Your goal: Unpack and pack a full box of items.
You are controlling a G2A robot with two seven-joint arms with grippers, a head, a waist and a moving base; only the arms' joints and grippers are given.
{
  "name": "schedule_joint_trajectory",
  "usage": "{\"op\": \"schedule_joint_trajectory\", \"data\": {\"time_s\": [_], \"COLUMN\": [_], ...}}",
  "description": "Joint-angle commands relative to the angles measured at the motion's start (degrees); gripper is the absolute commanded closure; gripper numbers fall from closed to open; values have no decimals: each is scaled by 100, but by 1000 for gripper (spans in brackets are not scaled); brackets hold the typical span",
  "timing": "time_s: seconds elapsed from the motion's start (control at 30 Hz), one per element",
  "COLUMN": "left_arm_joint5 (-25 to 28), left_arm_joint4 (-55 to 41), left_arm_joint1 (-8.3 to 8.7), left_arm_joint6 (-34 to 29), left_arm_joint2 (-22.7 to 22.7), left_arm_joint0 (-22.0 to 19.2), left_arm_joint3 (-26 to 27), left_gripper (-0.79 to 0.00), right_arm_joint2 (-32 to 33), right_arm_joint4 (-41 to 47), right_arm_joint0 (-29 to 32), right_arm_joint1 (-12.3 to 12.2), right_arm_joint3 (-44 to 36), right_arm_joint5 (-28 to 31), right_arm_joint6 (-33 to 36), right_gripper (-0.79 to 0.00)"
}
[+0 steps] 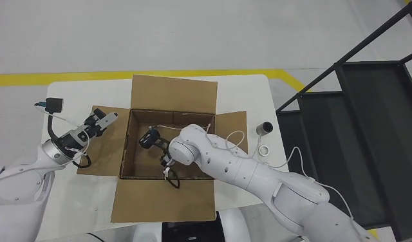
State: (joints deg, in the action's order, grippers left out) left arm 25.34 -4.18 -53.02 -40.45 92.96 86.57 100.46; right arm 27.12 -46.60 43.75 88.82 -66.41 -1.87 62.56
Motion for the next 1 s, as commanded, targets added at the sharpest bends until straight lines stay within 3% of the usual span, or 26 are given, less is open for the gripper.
{"op": "schedule_joint_trajectory", "data": {"time_s": [0.0,0.3,0.33,0.4,0.9,0.93,0.97], "left_arm_joint5": [0,0,0,0,0,0,0], "left_arm_joint4": [0,0,0,0,0,0,0], "left_arm_joint1": [0,0,0,0,0,0,0], "left_arm_joint6": [0,0,0,0,0,0,0], "left_arm_joint2": [0,0,0,0,0,0,0], "left_arm_joint0": [0,0,0,0,0,0,0], "left_arm_joint3": [0,0,0,0,0,0,0], "left_gripper": [-785,-785,-785,-785,-785,-785,-785], "right_arm_joint2": [28,256,265,251,50,34,16], "right_arm_joint4": [-36,-293,-340,-443,-916,-922,-931], "right_arm_joint0": [-2,90,105,132,96,81,60], "right_arm_joint1": [-3,-98,-107,-119,12,33,54], "right_arm_joint3": [-27,-261,-278,-345,-184,-142,-101], "right_arm_joint5": [49,135,143,235,483,497,524], "right_arm_joint6": [7,107,126,168,81,60,48], "right_gripper": [0,0,-135,-785,-785,-727,-613]}}
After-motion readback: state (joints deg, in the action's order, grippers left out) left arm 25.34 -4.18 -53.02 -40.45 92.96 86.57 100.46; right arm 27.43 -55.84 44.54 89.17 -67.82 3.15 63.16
